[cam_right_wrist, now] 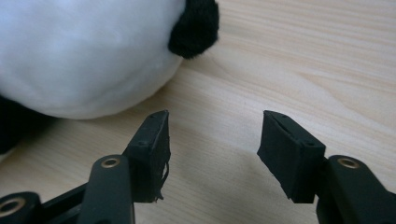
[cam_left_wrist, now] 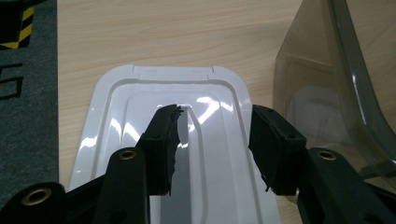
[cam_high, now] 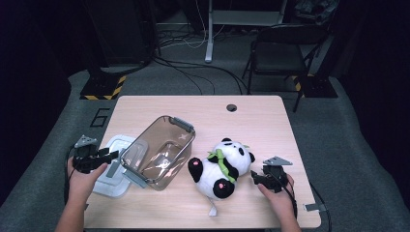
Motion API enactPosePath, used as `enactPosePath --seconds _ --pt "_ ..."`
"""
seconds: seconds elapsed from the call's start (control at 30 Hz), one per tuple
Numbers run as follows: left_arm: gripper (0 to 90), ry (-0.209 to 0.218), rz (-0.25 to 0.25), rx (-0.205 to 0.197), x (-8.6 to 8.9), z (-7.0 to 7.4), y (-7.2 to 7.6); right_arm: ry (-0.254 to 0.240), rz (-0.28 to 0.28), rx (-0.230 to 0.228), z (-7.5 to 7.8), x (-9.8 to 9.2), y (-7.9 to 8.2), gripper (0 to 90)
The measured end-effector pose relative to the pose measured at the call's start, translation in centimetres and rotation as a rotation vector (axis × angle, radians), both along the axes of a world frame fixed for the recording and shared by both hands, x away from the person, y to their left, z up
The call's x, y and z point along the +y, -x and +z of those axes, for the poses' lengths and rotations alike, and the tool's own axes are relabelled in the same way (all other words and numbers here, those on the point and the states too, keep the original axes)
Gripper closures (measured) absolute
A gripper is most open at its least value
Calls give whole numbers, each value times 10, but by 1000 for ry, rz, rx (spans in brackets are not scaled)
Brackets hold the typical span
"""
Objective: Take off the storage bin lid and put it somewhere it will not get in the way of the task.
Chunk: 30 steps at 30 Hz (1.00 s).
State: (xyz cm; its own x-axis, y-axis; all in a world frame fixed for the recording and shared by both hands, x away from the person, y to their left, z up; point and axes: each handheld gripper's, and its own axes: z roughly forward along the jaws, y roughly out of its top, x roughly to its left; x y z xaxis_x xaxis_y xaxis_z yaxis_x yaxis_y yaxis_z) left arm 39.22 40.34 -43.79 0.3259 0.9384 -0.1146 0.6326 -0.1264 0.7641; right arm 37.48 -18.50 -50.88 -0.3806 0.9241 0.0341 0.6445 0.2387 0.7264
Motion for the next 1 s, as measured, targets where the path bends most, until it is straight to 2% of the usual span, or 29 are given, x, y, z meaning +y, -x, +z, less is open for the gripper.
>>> enactPosePath --seconds 0.1,0.23,0.47,0.7,0.73,0.87,1.0 --pt "520 0 -4 -5 -1 2 1 7 13 -30 9 -1 5 430" --pt "518 2 -4 -14 0 7 2 -7 35 -58 21 0 12 471" --pt "513 18 -11 -22 1 19 5 -45 76 -79 42 1 24 501" --pt "492 42 -26 -63 0 39 12 -64 129 -108 55 12 30 497" --pt "491 56 -26 -75 0 42 13 -67 134 -108 56 13 31 497" --pt "487 87 -63 -92 -5 51 16 -67 152 -116 59 17 32 495" --pt "486 81 -105 -94 -17 52 15 -77 155 -123 62 19 33 488"
